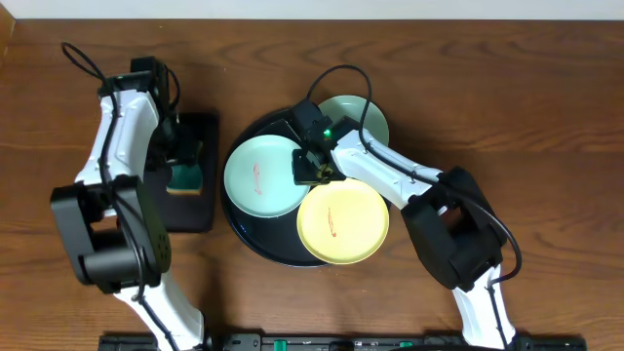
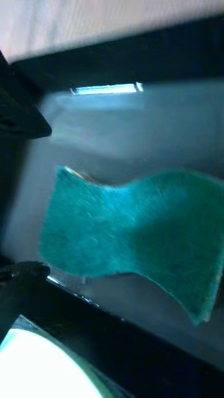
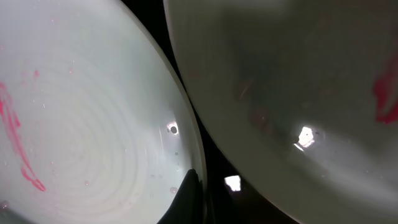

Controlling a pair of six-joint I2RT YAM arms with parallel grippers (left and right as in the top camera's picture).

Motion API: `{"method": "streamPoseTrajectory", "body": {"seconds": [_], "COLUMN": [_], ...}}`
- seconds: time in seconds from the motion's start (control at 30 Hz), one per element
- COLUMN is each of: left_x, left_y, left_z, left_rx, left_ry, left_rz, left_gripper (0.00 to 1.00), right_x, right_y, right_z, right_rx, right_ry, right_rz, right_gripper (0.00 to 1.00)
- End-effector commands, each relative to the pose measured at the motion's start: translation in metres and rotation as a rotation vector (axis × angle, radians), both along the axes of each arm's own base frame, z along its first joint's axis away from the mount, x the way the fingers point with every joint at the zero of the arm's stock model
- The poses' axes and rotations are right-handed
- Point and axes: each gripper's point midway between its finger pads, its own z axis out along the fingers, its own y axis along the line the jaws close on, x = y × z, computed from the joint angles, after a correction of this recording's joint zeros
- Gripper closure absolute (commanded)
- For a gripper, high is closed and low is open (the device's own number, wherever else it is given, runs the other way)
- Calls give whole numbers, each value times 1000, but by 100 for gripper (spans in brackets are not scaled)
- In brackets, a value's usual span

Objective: Clean dirty plates on tray and stack at the side

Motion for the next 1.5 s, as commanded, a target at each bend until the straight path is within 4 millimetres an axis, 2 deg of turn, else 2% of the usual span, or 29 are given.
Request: {"method": "streamPoseTrajectory", "body": {"seconds": [0.0, 0.1, 0.27, 0.67, 0.73, 0.83, 1.03, 1.13, 1.2, 1.4, 1.47], "left_x": [8, 15, 24, 20, 18, 15, 17, 22, 28, 39, 38], "left_y": [-8, -6, -4, -4, -5, -5, -5, -4, -3, -2, -9], "left_z": [-13, -24, -40, -57, -60, -62, -60, -51, -37, 23, 44], "left_rx": [-79, -78, -76, -81, -81, -83, -81, -78, -74, -55, -84], "left_ry": [-2, -9, -18, 8, 14, 20, 14, -4, -26, -144, -193], "left_rz": [-31, -34, -39, -31, -30, -29, -19, -19, -20, -26, -31], "left_gripper": [37, 38, 49, 63, 68, 92, 93, 93, 93, 93, 93], "right_x": [3, 3, 3, 3, 3, 3, 3, 3, 3, 3, 3], "right_y": [-5, -5, -5, -5, -5, -5, -5, -5, -5, -5, -5], "right_z": [-10, -10, -10, -10, -10, -10, -10, -10, -10, -10, -10], "right_rx": [-55, -55, -56, -57, -57, -57, -57, -56, -56, -56, -56], "right_ry": [-23, -22, -23, -23, -24, -24, -24, -23, -23, -23, -23], "right_rz": [25, 25, 29, 32, 32, 32, 32, 31, 32, 31, 31], "right_gripper": [99, 99, 99, 99, 99, 99, 99, 99, 99, 99, 99]}}
